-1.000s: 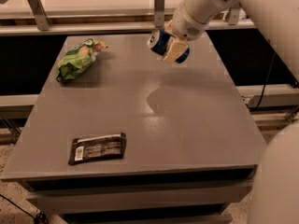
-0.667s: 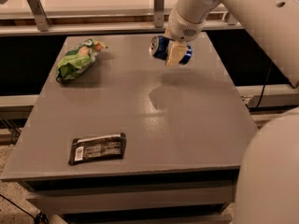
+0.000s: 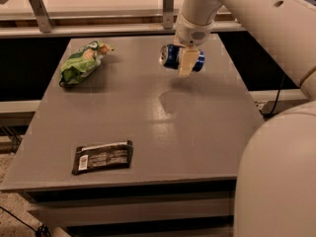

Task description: Knock pepsi can over

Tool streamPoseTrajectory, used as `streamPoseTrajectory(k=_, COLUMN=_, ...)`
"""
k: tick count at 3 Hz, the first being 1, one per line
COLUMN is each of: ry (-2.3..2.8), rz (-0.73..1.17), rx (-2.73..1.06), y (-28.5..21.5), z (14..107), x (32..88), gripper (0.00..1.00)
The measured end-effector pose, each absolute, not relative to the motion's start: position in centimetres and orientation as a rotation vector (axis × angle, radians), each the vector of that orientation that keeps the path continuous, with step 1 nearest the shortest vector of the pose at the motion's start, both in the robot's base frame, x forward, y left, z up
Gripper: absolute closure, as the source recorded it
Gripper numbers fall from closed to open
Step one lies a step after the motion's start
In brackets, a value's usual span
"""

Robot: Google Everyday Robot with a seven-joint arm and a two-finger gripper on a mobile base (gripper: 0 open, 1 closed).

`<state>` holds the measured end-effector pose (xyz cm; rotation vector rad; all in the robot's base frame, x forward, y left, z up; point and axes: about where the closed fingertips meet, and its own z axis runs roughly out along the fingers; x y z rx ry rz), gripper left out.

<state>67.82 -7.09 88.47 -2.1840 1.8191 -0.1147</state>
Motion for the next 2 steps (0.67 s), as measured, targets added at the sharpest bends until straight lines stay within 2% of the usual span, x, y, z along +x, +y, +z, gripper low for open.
streamPoseTrajectory(k=1, ry=1.818, rz=-0.113, rx=-2.186, y=-6.96, z=88.23, x=67.91, gripper=0.00)
streamPoseTrajectory(k=2, ry=1.818, rz=-0.113, rx=-2.186, y=-6.95, z=88.22, x=67.91, gripper=0.00)
